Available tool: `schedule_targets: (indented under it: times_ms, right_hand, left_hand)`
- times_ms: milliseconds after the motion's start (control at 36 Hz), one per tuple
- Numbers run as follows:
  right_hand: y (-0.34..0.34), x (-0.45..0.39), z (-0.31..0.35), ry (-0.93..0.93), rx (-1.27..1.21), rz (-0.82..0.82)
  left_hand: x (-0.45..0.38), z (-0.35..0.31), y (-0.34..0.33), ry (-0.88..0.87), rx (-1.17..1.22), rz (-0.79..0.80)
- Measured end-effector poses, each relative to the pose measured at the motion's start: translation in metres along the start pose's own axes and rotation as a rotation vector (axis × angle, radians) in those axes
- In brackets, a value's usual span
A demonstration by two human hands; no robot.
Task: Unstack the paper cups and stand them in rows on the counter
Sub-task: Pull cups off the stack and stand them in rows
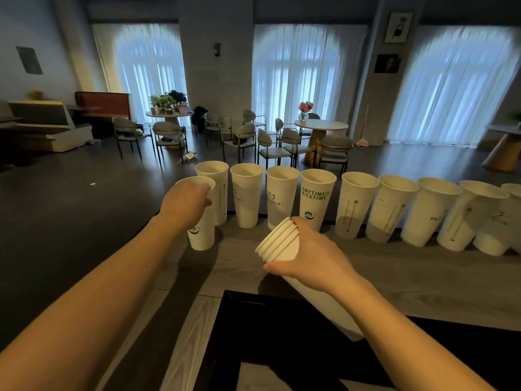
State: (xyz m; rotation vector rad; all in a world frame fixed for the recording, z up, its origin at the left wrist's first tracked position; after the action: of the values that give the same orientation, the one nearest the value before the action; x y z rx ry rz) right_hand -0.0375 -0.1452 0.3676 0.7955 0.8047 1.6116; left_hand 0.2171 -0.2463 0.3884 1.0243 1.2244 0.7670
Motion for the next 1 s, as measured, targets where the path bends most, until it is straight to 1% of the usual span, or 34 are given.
schedule_targets:
  times_ms: [111, 194, 250, 278, 361, 389, 417, 444, 472, 500, 528, 556, 583, 611, 694, 778, 917, 972, 1000]
  right_hand:
    - [-0.002, -0.006, 0.002, 0.02, -0.018, -0.016]
    - [-0.001, -0.008, 0.002, 0.027, -0.017, -0.015]
    - [0.0, -0.01, 0.001, 0.034, -0.014, -0.017]
    - [0.0, -0.011, 0.001, 0.036, -0.012, -0.02]
    - [-0.001, -0.014, 0.001, 0.047, -0.023, -0.029]
    - [-0.001, -0.015, 0.001, 0.055, -0.035, -0.033]
    - [-0.001, -0.016, 0.0, 0.06, -0.051, -0.035]
    - [-0.002, -0.017, 0.001, 0.063, -0.066, -0.027]
    - [-0.003, -0.017, 0.003, 0.067, -0.077, -0.02]
    - [-0.005, -0.018, 0.004, 0.074, -0.085, -0.019]
    - [-0.007, -0.02, 0.005, 0.079, -0.091, -0.023]
    - [-0.008, -0.02, 0.007, 0.082, -0.094, -0.027]
    - [-0.01, -0.021, 0.008, 0.082, -0.093, -0.026]
    - [-0.011, -0.021, 0.009, 0.081, -0.089, -0.026]
    - [-0.012, -0.02, 0.008, 0.08, -0.075, -0.048]
    - [-0.012, -0.021, 0.005, 0.086, -0.062, -0.068]
    - [-0.013, -0.023, -0.004, 0.081, -0.003, -0.098]
    - [-0.011, -0.023, -0.011, 0.056, 0.008, -0.094]
    - [-0.01, -0.023, -0.014, 0.037, 0.017, -0.089]
  left_hand:
    - [-0.009, 0.007, -0.006, -0.008, 0.037, 0.005]
    - [-0.014, 0.009, -0.009, 0.009, 0.066, 0.043]
    - [-0.015, 0.01, -0.006, 0.054, 0.154, 0.054]
    - [-0.015, 0.011, -0.004, 0.072, 0.202, 0.017]
    - [-0.006, 0.002, 0.009, 0.056, 0.291, -0.238]
    - [-0.001, -0.007, 0.015, 0.055, 0.359, -0.273]
    - [0.003, -0.018, 0.021, 0.051, 0.45, -0.246]
    - [0.008, -0.03, 0.026, 0.035, 0.561, -0.156]
    - [0.012, -0.041, 0.029, -0.002, 0.682, -0.001]
    - [0.018, -0.052, 0.032, -0.07, 0.785, 0.189]
    - [0.023, -0.061, 0.033, -0.15, 0.836, 0.373]
    - [0.028, -0.068, 0.033, -0.219, 0.834, 0.521]
    - [0.032, -0.073, 0.033, -0.263, 0.815, 0.612]
    - [0.035, -0.074, 0.03, -0.277, 0.803, 0.643]
    - [0.038, -0.078, 0.028, -0.245, 0.884, 0.591]
    - [0.04, -0.083, 0.029, -0.223, 0.902, 0.549]
    - [0.036, -0.081, 0.029, -0.098, 0.9, 0.443]
    - [0.033, -0.077, 0.033, -0.049, 0.893, 0.362]
    - [0.03, -0.073, 0.037, -0.032, 0.866, 0.293]
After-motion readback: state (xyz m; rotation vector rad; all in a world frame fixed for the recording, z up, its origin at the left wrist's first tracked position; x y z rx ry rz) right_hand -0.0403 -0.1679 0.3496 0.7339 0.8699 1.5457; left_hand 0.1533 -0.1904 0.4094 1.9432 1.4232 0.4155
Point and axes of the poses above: each hand's wrist, its own x-axis away from the middle knuckle, its own y-axis out of the back of the hand, z = x × y, the point moved 1 cm from there along -x, towards the middle knuckle, and after that the axes turned 5 degrees about z, right-handed, at the moved point
